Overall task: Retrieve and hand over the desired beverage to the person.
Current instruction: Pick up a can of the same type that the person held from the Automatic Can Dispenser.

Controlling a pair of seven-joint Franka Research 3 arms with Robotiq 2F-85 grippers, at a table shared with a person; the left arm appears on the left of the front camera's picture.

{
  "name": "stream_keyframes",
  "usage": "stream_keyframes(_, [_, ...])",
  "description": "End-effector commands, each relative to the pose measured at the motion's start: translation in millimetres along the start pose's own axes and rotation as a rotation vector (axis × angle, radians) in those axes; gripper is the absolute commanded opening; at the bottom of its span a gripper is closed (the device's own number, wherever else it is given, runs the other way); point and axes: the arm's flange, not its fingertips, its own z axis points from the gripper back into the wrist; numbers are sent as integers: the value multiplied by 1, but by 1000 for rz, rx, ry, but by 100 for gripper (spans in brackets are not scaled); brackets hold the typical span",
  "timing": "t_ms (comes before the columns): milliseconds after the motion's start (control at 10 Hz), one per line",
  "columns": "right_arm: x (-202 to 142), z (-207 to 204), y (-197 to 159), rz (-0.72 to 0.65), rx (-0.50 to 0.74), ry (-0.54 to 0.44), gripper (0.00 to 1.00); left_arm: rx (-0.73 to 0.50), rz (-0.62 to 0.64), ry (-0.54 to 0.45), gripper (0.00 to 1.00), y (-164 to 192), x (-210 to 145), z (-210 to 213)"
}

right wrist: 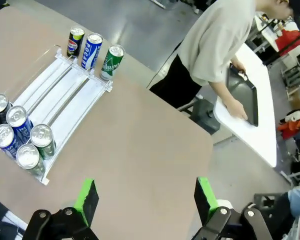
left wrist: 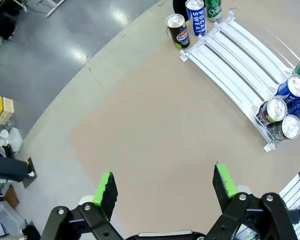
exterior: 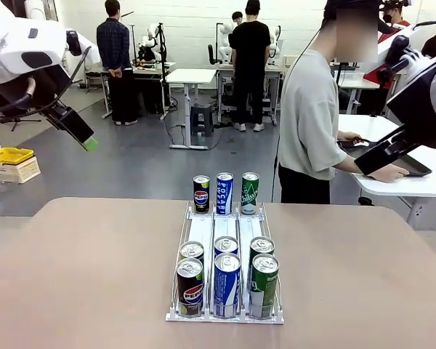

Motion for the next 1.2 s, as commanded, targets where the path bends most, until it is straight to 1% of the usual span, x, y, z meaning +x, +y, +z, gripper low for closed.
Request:
stream_keyframes(0, [-7,1,-17,4,199,-55,100,-264,-4,-95,100,13,-11,3])
stream_keyframes(100, [-8,15,-55,-48,379,-116,100,-544,5,-128,100,45,-20,12])
stream_keyframes(200, [-17,30,-103,-111,506,-191,100,-736,-5,-168,100,76,-35,23])
stream_keyframes(300, [-30,35,-143,-184,590,-252,100,-837,20,-203,100,102,-51,29])
stream_keyframes(400, [-46,28,-177,-279,616,-296,100,-828,68,-209,100,130,-65,30])
stream_keyframes(600, [-87,9,-213,-435,587,-304,100,-779,171,-239,100,167,-106,46])
stream_keyframes(700, [-103,8,-221,-457,561,-273,100,-752,220,-246,100,173,-127,51])
stream_keyframes(800, [-109,5,-223,-468,521,-197,100,-726,242,-228,100,179,-138,58])
stream_keyframes(900, [-110,2,-222,-468,499,-126,100,-702,255,-209,100,185,-141,61])
stream_keyframes(1000, [-111,0,-220,-473,483,-88,100,-680,275,-188,100,184,-145,64])
stream_keyframes(1100, [-110,-1,-221,-490,471,-76,100,-658,280,-178,100,179,-138,62])
